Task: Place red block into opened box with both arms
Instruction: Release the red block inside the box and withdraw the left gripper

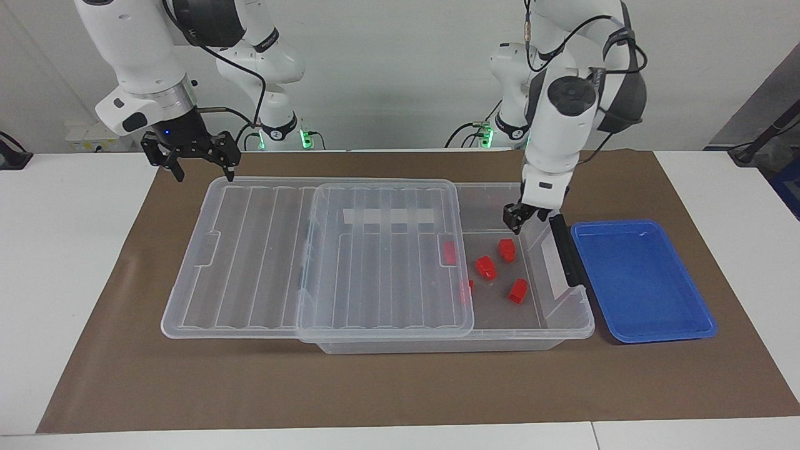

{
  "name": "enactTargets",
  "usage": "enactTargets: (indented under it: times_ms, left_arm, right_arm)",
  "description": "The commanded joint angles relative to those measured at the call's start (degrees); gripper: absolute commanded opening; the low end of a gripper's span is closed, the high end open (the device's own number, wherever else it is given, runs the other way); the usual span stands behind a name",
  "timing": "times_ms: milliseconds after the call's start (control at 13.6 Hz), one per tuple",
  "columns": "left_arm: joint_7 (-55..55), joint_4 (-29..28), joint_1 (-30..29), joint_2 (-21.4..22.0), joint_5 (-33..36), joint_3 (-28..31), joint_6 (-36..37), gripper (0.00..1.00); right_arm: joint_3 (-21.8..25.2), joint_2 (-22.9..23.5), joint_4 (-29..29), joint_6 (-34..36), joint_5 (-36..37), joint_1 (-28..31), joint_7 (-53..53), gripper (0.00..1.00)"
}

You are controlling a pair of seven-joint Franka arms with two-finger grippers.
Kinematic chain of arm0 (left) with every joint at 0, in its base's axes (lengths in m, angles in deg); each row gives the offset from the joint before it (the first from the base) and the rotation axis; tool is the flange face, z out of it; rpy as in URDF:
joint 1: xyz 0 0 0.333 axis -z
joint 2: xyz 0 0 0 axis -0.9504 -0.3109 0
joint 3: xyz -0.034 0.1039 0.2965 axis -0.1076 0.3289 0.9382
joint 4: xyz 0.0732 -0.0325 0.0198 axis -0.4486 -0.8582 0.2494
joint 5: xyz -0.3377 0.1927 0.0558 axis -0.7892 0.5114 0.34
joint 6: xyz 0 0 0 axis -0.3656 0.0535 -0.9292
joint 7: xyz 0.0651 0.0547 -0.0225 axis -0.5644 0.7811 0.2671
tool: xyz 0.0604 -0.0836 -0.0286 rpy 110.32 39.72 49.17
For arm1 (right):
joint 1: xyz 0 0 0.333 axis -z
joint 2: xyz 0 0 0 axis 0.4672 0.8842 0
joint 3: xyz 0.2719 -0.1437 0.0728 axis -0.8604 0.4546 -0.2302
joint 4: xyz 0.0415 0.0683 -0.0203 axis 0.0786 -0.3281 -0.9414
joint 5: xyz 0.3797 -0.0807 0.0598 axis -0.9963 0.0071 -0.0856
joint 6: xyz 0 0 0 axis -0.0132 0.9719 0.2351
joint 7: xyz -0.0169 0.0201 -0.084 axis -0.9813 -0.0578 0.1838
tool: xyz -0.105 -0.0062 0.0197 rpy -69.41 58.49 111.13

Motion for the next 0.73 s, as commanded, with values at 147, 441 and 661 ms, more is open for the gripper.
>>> enactTargets:
  times_ms: [147, 441, 661]
  left_arm:
    - [-30.38, 1.6, -13.15, 7.32, -1.57, -0.11, 7.85, 1.0]
    - [-52.22, -0.67, -22.93, 10.76, -1.13, -0.11, 9.54, 1.0]
    - [-52.42, -1.83, -22.41, 11.38, -1.39, -0.81, 8.48, 1.0]
  right_arm:
    - [0.04, -0.08, -3.57, -7.51, -0.68, 2.93, 0.34, 0.94]
    - [0.04, 4.84, -3.75, -15.77, -0.68, 8.19, -4.56, 0.71]
    - [0.04, 8.53, -3.74, -20.34, -0.68, 11.1, -9.49, 0.57]
